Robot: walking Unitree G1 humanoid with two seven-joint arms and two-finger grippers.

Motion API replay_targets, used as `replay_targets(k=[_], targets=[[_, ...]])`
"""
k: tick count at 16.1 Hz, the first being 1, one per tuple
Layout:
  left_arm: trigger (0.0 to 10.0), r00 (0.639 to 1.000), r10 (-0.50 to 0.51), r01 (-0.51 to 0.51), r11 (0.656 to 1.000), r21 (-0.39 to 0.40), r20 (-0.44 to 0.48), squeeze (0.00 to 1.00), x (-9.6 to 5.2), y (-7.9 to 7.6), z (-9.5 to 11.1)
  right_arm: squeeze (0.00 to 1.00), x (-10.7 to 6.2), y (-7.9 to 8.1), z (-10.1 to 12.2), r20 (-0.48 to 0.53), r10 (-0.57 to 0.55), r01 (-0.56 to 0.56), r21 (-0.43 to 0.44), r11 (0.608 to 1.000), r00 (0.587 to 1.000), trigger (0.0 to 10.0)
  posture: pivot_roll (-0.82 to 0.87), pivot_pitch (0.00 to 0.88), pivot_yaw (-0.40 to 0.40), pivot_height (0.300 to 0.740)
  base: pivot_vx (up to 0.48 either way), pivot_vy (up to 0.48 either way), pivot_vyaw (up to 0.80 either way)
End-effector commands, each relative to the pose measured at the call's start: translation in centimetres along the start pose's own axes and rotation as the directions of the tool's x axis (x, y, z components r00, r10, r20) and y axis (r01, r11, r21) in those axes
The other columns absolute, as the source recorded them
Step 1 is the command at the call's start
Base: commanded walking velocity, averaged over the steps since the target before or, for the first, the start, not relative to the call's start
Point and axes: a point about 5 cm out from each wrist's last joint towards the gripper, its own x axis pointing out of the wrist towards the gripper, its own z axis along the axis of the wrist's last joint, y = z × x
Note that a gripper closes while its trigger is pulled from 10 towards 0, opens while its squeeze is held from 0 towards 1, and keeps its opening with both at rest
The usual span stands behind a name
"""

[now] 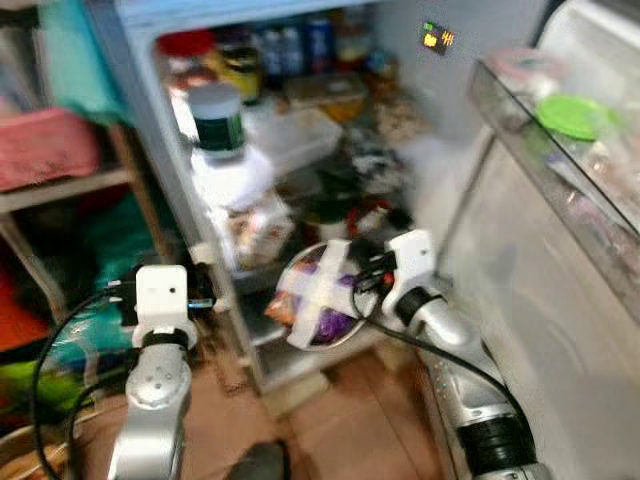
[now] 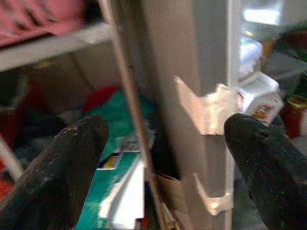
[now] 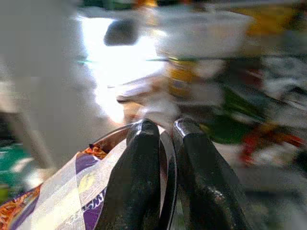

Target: Restocking fridge

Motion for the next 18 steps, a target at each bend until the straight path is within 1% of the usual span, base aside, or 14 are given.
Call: replay_targets(k=[1, 5, 14, 16, 18], targets=[[10.0, 1.000, -0.013, 0.013, 1.000, -0.009, -0.002, 0.00, -0.1, -0.3, 0.1, 0.00, -0.1, -0.6, 0.3, 0.016, -0.009, 0.009, -0.004, 1.000, 1.000, 10.0, 0.11, 0.016, 0.003, 0.740, 0.000, 0.000, 0.79], [10.0, 1.000, -0.015, 0.015, 1.000, -0.017, -0.003, 0.00, -0.1, -0.3, 0.1, 0.00, -0.1, -0.6, 0.5, 0.029, -0.009, 0.008, 0.008, 1.000, 1.000, 10.0, 0.11, 0.013, 0.002, 0.740, 0.000, -0.391, 0.68], [10.0, 1.000, -0.012, 0.012, 1.000, -0.014, -0.009, 0.00, -0.1, -0.2, -0.1, 0.00, 0.0, -0.7, 0.4, 0.034, -0.014, 0.014, 0.012, 1.000, 0.999, 10.0, 0.11, 0.009, 0.003, 0.740, 0.000, -0.394, 0.00], [10.0, 1.000, 0.004, -0.004, 1.000, -0.025, -0.006, 0.00, -0.3, 0.2, -0.2, 0.00, -0.1, -0.7, 0.5, 0.040, -0.020, 0.020, 0.017, 1.000, 0.999, 10.0, 0.11, 0.008, 0.002, 0.740, 0.000, 0.000, 0.00], [10.0, 1.000, -0.007, 0.006, 1.000, -0.029, -0.013, 0.00, -0.9, 0.8, -0.8, 0.00, -0.1, -0.6, 0.7, 0.068, -0.054, 0.052, 0.040, 0.998, 0.996, 10.0, 0.12, 0.007, 0.002, 0.740, 0.000, 0.000, 0.00]])
